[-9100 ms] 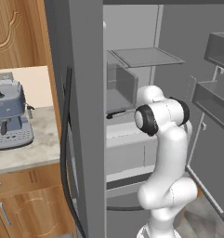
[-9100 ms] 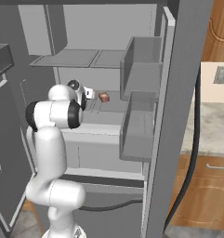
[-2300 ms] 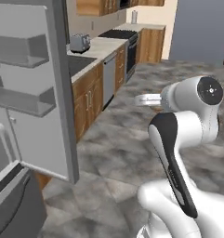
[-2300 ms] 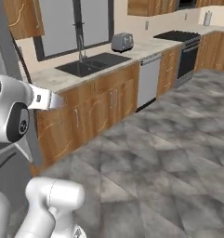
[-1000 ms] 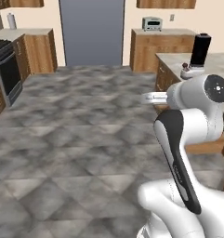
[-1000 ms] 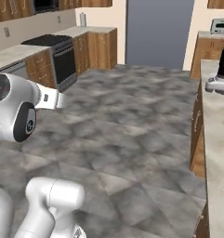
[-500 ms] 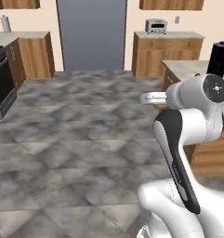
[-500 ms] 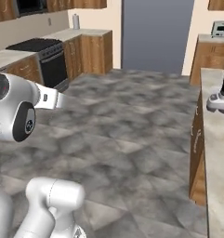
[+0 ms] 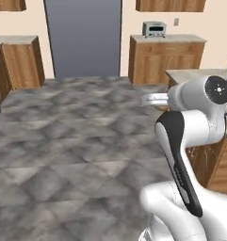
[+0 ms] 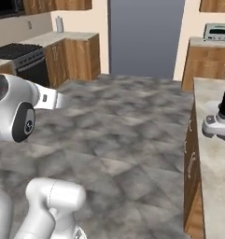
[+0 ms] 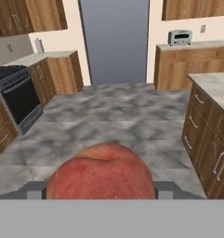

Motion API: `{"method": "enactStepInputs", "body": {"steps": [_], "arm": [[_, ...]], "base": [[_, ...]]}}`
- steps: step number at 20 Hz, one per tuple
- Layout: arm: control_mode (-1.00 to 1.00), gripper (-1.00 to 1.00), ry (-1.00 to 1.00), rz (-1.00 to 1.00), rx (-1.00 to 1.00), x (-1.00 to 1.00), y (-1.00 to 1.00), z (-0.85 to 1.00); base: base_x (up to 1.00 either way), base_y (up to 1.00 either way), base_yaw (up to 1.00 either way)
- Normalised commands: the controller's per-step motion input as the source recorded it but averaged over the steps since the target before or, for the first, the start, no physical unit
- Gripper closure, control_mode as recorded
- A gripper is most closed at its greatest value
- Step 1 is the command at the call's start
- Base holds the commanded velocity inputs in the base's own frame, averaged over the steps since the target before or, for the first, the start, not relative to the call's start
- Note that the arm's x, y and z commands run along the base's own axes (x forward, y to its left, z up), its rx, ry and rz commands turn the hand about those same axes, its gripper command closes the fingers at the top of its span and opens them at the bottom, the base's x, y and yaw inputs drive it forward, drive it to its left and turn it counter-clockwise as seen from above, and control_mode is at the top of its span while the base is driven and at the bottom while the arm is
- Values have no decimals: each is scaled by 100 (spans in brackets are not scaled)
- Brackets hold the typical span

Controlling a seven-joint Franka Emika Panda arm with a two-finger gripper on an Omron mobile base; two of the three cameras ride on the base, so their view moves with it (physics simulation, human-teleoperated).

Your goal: Pick the peach and apple from the fridge and place them on the plate next to the blender to make a fruit smoothie.

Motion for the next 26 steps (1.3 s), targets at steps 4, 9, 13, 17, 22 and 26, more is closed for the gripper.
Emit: {"method": "enactStepInputs", "body": {"steps": [4,9,13,17,22,26], "arm": [[100,100,0,0,0,0,0,0],[100,100,0,0,0,0,0,0],[100,100,0,0,0,0,0,0],[100,100,0,0,0,0,0,0],[100,100,0,0,0,0,0,0],[100,100,0,0,0,0,0,0]], "base": [[100,-20,-34],[98,-5,-49],[90,9,-63],[90,31,-66],[76,61,-70],[58,71,-76]]}}
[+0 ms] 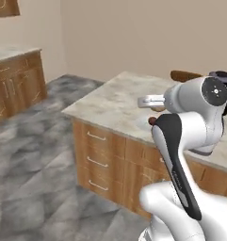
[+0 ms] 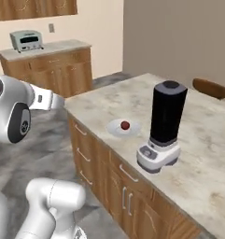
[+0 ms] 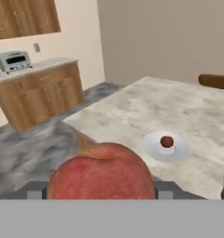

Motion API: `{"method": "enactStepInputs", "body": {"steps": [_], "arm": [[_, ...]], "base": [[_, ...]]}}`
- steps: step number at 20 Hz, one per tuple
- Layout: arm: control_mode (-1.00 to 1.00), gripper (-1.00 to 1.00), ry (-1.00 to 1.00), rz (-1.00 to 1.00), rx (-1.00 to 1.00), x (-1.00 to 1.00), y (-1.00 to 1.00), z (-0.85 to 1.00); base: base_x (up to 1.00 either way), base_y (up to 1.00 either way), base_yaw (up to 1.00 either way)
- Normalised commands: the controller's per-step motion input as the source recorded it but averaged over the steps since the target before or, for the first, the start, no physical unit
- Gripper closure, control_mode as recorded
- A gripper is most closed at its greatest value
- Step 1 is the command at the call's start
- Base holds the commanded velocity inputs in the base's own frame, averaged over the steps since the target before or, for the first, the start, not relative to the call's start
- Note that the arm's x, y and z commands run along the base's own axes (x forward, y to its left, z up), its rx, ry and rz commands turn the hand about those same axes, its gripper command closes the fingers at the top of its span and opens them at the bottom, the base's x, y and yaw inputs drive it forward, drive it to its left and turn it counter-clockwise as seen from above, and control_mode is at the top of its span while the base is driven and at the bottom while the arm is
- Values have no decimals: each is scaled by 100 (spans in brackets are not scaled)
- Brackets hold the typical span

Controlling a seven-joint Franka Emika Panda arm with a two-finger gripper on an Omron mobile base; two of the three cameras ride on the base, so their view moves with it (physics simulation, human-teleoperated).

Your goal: Pick the peach and apple from the fridge and place them on the plate next to the blender to make a fruit smoothie.

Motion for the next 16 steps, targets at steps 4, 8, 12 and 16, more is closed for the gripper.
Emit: {"method": "enactStepInputs", "body": {"steps": [4,8,12,16], "arm": [[100,100,0,0,0,0,0,0],[100,100,0,0,0,0,0,0],[100,100,0,0,0,0,0,0],[100,100,0,0,0,0,0,0]], "base": [[43,68,-78],[44,74,-73],[29,71,-75],[21,42,-76]]}}
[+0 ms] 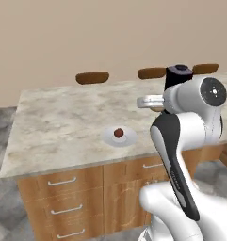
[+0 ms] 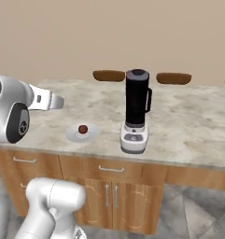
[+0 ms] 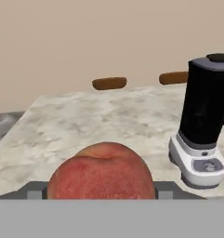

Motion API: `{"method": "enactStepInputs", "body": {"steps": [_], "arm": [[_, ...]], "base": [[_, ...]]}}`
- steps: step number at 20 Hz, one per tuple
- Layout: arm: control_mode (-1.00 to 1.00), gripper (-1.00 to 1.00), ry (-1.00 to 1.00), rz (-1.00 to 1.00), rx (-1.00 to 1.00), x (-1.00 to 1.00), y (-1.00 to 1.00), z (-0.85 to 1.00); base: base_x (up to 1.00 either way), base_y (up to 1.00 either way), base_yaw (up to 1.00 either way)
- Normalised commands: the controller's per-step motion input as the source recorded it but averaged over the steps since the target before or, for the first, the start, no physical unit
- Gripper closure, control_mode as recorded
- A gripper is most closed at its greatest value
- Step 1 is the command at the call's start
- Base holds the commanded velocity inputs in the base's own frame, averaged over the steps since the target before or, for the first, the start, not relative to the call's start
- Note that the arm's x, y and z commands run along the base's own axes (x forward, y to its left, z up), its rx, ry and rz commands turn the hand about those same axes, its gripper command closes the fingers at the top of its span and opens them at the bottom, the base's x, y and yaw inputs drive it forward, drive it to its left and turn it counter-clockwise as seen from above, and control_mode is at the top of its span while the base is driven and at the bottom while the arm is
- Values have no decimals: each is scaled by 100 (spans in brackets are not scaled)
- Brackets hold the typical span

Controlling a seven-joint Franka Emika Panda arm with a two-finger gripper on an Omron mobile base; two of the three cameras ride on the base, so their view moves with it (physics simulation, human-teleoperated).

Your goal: Pick the peach and apple from the fridge and place them on the plate next to the blender to make a fruit smoothie.

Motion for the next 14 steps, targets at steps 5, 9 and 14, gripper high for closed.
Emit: {"method": "enactStepInputs", "body": {"steps": [5,9,14], "arm": [[100,100,0,0,0,0,0,0],[100,100,0,0,0,0,0,0],[100,100,0,0,0,0,0,0]], "base": [[40,35,-30],[51,6,-4],[54,6,0]]}}
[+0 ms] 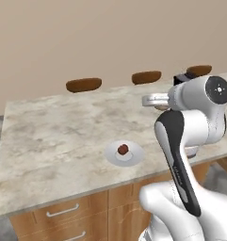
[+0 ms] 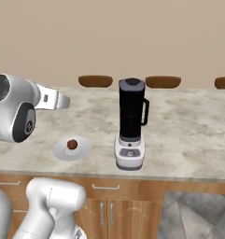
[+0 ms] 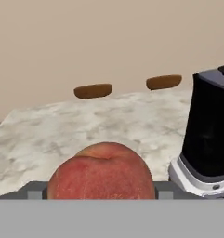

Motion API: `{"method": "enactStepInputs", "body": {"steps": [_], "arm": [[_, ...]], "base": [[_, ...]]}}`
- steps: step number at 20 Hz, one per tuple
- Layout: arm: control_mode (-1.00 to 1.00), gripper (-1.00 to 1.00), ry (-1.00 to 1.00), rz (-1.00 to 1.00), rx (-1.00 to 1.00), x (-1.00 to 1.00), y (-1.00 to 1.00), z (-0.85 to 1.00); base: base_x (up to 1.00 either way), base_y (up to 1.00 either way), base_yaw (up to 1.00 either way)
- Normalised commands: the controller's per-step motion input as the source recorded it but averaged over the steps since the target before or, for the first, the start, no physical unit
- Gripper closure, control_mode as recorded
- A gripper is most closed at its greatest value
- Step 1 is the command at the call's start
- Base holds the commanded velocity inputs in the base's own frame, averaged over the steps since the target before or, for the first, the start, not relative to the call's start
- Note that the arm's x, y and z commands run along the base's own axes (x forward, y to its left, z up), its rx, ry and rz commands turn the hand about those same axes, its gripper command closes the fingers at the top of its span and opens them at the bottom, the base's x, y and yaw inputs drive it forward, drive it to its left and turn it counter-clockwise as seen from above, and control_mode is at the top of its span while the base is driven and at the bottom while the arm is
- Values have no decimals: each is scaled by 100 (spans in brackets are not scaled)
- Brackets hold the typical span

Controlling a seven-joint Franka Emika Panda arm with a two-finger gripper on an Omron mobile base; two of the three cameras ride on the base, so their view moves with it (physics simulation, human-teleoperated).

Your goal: Pick the peach and apple from the fridge and place them on the plate next to the blender to make a fruit smoothie.

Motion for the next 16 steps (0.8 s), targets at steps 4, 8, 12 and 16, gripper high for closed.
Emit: {"method": "enactStepInputs", "body": {"steps": [4,8,12,16], "arm": [[-100,100,29,0,0,4,0,-11],[-100,100,64,5,2,24,-1,-56],[-100,100,31,8,0,9,0,-87],[-100,100,1,10,-2,5,0,-100]], "base": [[4,0,0],[0,0,0],[0,0,0],[0,0,0]]}}
